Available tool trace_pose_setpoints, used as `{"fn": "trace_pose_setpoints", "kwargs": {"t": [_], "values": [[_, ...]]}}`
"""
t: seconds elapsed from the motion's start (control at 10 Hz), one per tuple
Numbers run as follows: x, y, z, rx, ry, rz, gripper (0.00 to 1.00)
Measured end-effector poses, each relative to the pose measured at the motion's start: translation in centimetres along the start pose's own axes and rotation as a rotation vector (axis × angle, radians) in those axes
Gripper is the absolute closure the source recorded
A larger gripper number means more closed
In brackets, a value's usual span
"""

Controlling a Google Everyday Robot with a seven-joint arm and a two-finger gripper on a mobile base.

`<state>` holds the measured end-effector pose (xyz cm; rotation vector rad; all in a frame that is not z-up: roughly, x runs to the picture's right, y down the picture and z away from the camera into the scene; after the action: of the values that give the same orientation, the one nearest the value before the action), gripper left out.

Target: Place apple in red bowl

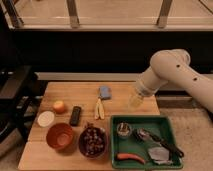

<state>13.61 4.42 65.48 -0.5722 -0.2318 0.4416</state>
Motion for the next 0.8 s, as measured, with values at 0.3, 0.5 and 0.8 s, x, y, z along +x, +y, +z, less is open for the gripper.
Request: {"fn": "trace_pose_setpoints", "kwargs": {"t": [0.3, 0.5, 0.8], "values": [[0.0, 0.0, 0.0, 0.000, 0.000, 0.000, 0.20], [0.0, 0.0, 0.0, 0.000, 0.000, 0.000, 0.20], [-0.8, -0.7, 1.2, -0.030, -0.022, -0.030, 0.20]]}}
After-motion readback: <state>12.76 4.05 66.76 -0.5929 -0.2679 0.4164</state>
